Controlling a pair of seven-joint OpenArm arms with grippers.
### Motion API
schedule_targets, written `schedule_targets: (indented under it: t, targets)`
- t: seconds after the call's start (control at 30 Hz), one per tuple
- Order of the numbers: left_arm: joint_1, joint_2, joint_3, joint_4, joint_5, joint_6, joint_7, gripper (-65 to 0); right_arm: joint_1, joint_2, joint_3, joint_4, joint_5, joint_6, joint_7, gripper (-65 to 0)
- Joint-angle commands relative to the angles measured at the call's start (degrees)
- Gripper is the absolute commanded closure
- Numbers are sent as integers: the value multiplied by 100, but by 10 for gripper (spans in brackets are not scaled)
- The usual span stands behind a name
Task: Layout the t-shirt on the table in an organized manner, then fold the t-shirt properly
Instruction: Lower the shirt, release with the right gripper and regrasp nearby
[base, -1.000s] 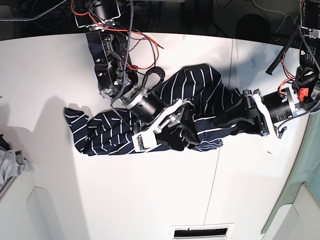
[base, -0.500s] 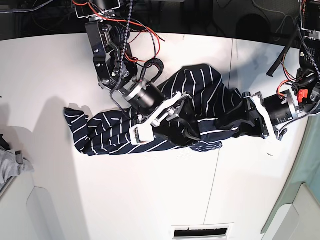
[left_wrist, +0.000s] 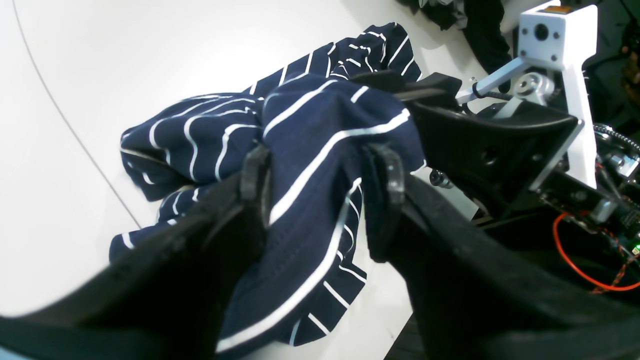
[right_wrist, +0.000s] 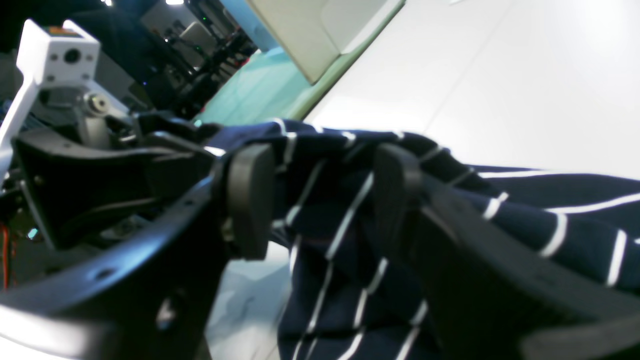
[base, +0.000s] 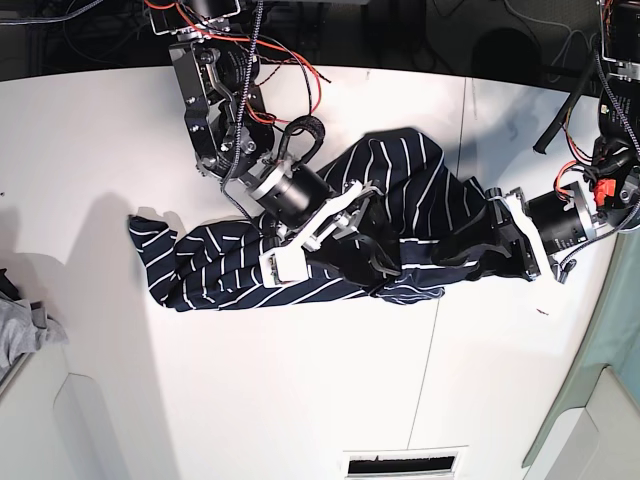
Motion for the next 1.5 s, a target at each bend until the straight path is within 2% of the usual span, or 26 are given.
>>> schedule_targets:
  t: [0.0, 0.23, 0.57, 1.03, 1.23, 1.47]
  targets:
    - [-94, -81, -48, 83, -68, -54, -146, -284, 59, -57, -22, 129, 129, 85, 127, -314]
    - [-94, -81, -48, 83, 164, -54, -168, -284, 55, -57, -22, 439, 367, 85, -435, -314]
    - [-92, -83, -48, 83, 177, -54, -166, -284, 35, -48, -20, 756, 490, 83, -796, -314]
    - [-92, -81, -48, 83, 92, -54, -166, -284, -227, -50, -20, 944, 308, -31, -787, -314]
    - [-92, -81, -48, 83, -48, -54, -164, -284, -181, -52, -22, 656, -302, -151, -155, -314]
    - [-90, -81, -48, 81, -48, -54, -162, -284, 59, -57, -22, 339, -299, -149, -146, -314]
